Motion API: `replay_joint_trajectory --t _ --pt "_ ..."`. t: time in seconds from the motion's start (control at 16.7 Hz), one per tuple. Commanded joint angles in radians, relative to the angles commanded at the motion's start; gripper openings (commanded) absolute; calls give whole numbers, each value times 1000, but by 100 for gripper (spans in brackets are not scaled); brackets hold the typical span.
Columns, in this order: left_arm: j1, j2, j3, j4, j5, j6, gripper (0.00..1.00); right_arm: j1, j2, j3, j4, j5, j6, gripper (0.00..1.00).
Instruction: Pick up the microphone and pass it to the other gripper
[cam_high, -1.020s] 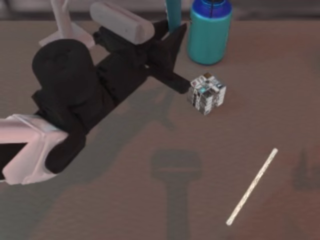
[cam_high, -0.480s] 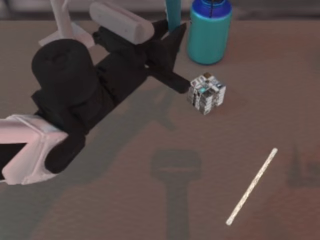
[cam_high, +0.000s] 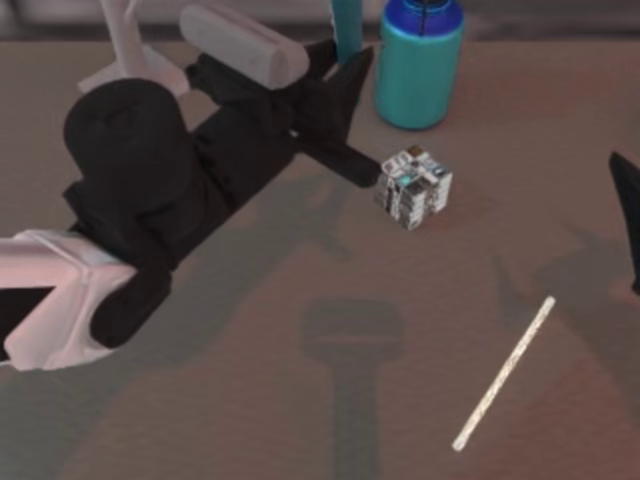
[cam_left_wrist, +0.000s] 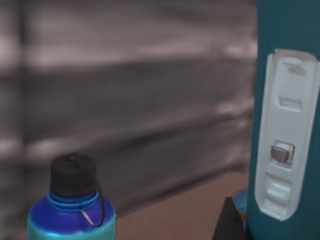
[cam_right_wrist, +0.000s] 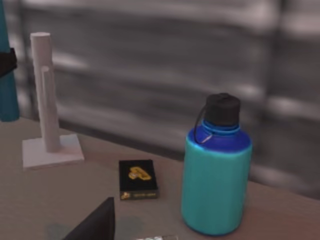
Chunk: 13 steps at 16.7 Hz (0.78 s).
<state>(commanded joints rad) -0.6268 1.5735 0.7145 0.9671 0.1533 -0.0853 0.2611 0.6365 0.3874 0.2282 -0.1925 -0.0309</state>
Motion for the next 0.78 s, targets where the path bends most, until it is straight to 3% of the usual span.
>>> replay_joint_trajectory --t 0.42,0.6,0.78 --pt "0 0 0 0 0 0 0 194 477 281 166 -144 -22 100" --pt "0 0 0 0 0 0 0 238 575 353 211 -177 -29 100" --pt "0 0 0 0 0 0 0 246 593 366 220 -183 -30 100"
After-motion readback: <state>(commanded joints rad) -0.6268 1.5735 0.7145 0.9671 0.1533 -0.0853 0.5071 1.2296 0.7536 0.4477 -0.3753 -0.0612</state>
